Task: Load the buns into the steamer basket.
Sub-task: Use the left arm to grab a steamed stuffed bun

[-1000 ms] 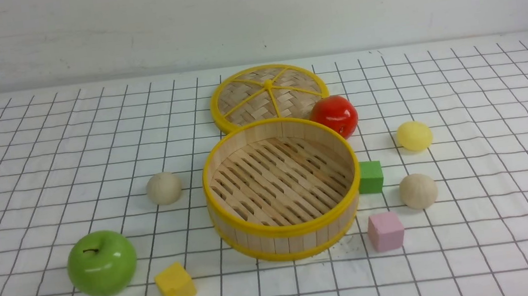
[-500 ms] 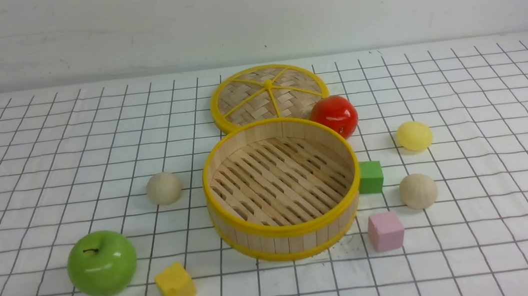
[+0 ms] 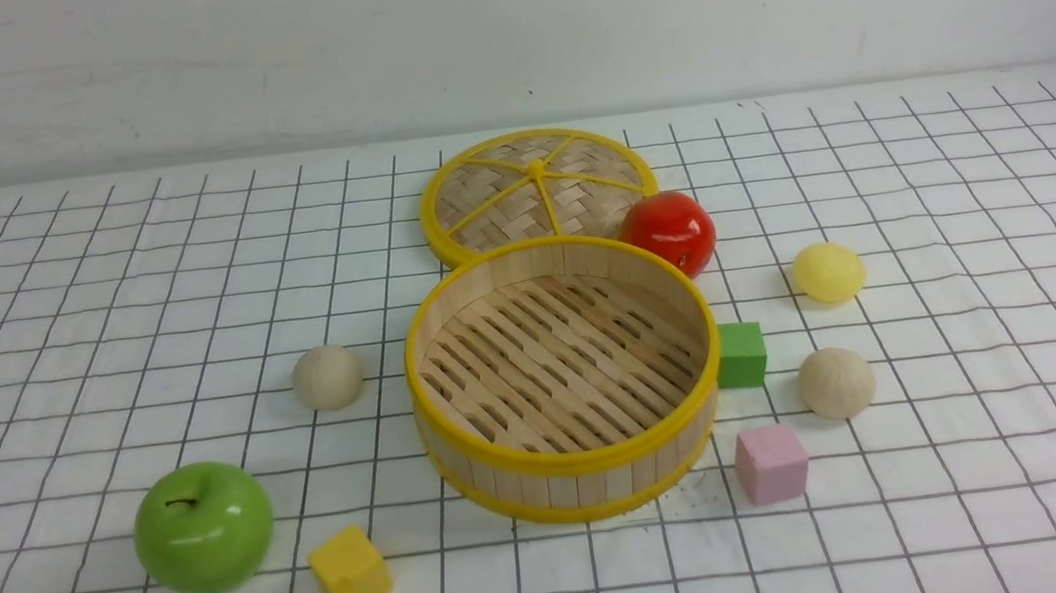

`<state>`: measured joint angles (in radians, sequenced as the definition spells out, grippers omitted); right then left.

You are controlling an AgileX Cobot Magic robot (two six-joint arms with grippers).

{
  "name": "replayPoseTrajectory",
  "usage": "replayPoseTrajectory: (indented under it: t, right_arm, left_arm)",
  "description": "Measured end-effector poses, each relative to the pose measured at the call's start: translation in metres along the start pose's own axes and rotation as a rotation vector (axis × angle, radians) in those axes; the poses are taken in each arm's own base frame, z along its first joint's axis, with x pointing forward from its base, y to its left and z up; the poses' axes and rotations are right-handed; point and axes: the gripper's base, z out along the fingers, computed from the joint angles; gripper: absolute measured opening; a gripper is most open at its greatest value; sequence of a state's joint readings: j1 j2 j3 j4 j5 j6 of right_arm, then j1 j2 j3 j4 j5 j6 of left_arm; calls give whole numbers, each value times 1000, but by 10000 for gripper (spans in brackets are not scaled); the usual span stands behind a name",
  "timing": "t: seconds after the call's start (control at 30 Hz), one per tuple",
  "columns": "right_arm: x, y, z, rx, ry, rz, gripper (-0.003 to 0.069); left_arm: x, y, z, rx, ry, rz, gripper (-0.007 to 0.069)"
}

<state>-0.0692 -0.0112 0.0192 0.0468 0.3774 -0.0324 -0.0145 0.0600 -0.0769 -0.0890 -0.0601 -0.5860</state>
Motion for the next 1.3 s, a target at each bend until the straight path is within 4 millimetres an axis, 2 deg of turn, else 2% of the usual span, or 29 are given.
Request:
replayPoseTrajectory:
  t: [0.07, 0.13, 0.2, 0.3, 0.43, 0.47, 0.5, 0.53, 0.67, 0.77, 0.83, 0.87, 0.9, 1.0, 1.17, 1.2, 1.3]
  right_arm:
    - [0, 0, 0, 0, 0, 0, 239]
    - [0, 0, 0, 0, 0, 0, 239]
    - [0, 0, 0, 0, 0, 0, 239]
    - [0, 0, 0, 0, 0, 0, 239]
    - [0, 0, 0, 0, 0, 0, 239]
    - [0, 0, 0, 0, 0, 0, 239]
    - [0, 0, 0, 0, 0, 0, 239]
    - [0, 0, 0, 0, 0, 0, 239]
    - [0, 0, 0, 0, 0, 0, 239]
    - [0, 0, 0, 0, 0, 0, 239]
    - [0, 0, 0, 0, 0, 0, 239]
    - [0, 0, 0, 0, 0, 0, 239]
    - [0, 0, 0, 0, 0, 0, 239]
    - [0, 0, 0, 0, 0, 0, 239]
    - [0, 0, 0, 0, 0, 0, 239]
    - [0, 0, 0, 0, 0, 0, 239]
    - [0, 0, 0, 0, 0, 0, 239]
  left_arm:
    - [-12, -9, 5, 4, -6, -26, 239]
    - [-33, -27, 21, -19, 25, -67, 239]
    - [-45, -38, 38, -67, 95, -75, 239]
    - [-51, -44, 61, -167, 242, -48, 239]
    - [-50, -42, 95, -290, 447, 133, 239]
    - [-50, -43, 95, -291, 447, 137, 239]
    - [-45, -38, 108, -317, 498, 186, 239]
    - [-44, -37, 109, -320, 504, 187, 239]
    - [-25, -24, 141, -373, 594, 151, 239]
    - [-21, -23, 163, -404, 649, 119, 239]
    - [-20, -23, 187, -431, 707, 113, 239]
    - [-23, -26, 200, -434, 727, 119, 239]
    - [-20, -25, 203, -441, 746, 124, 239]
    - [-24, -33, 252, -413, 844, 210, 239]
    - [-3, -51, 308, -291, 1044, 397, 239]
    - [0, -53, 310, -282, 1053, 404, 239]
    - [29, -62, 340, -233, 1162, 460, 239]
